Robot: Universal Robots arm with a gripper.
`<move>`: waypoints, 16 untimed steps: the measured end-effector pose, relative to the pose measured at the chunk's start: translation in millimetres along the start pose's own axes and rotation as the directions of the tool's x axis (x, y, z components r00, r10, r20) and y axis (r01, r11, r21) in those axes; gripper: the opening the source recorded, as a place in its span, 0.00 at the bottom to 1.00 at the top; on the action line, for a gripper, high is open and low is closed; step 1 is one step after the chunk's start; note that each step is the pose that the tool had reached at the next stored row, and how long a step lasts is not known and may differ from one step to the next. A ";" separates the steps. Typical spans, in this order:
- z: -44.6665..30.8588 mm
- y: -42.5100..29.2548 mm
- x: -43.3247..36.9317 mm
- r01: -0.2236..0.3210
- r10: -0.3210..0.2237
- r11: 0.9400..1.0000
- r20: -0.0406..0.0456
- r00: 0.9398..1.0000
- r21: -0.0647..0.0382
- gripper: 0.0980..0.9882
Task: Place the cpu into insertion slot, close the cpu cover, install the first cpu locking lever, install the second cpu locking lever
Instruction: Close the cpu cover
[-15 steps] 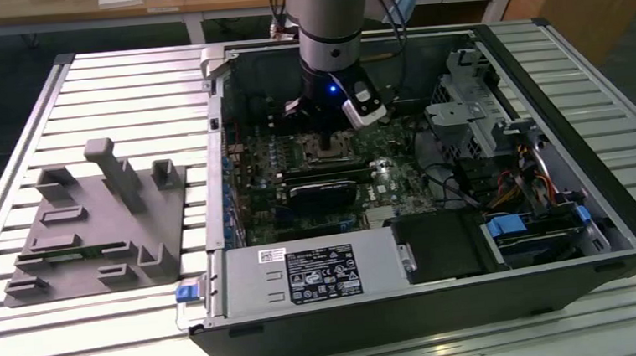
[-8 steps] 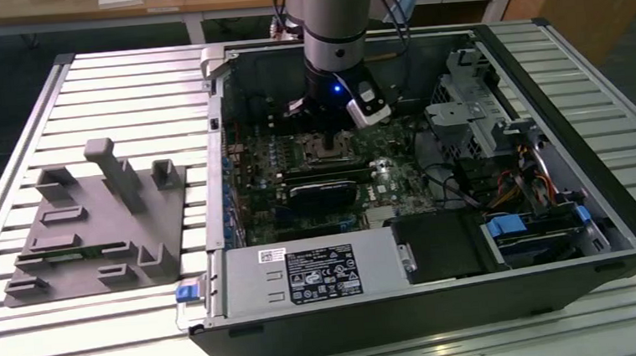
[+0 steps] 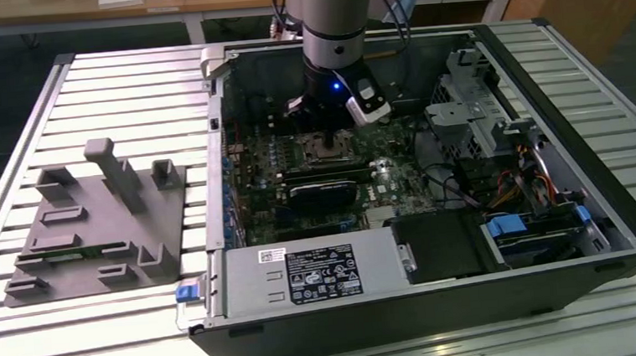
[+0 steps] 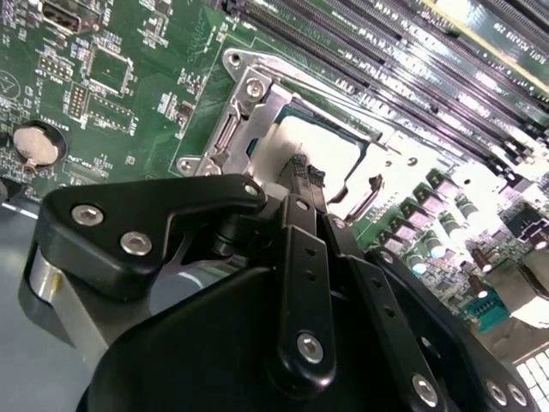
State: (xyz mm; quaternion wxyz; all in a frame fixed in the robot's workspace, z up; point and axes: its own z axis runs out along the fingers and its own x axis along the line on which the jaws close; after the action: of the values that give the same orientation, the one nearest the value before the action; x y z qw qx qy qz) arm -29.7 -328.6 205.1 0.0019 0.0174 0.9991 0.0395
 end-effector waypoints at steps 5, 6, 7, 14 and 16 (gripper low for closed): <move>4.6 -0.9 0.9 0.000 0.000 1.000 0.000 1.000 0.000 0.01; 5.4 -1.2 1.0 0.000 0.000 1.000 -0.001 1.000 0.001 0.01; 6.2 -1.4 1.1 0.000 0.000 1.000 -0.001 1.000 0.002 0.01; 8.1 -1.7 -2.4 0.000 0.000 1.000 -0.001 1.000 0.002 0.01; 8.0 -1.7 -3.9 0.000 0.000 1.000 -0.001 1.000 0.002 0.01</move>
State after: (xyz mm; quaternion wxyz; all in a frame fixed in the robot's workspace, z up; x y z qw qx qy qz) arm -25.8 -329.9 197.0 0.0013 0.0172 0.9991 0.0382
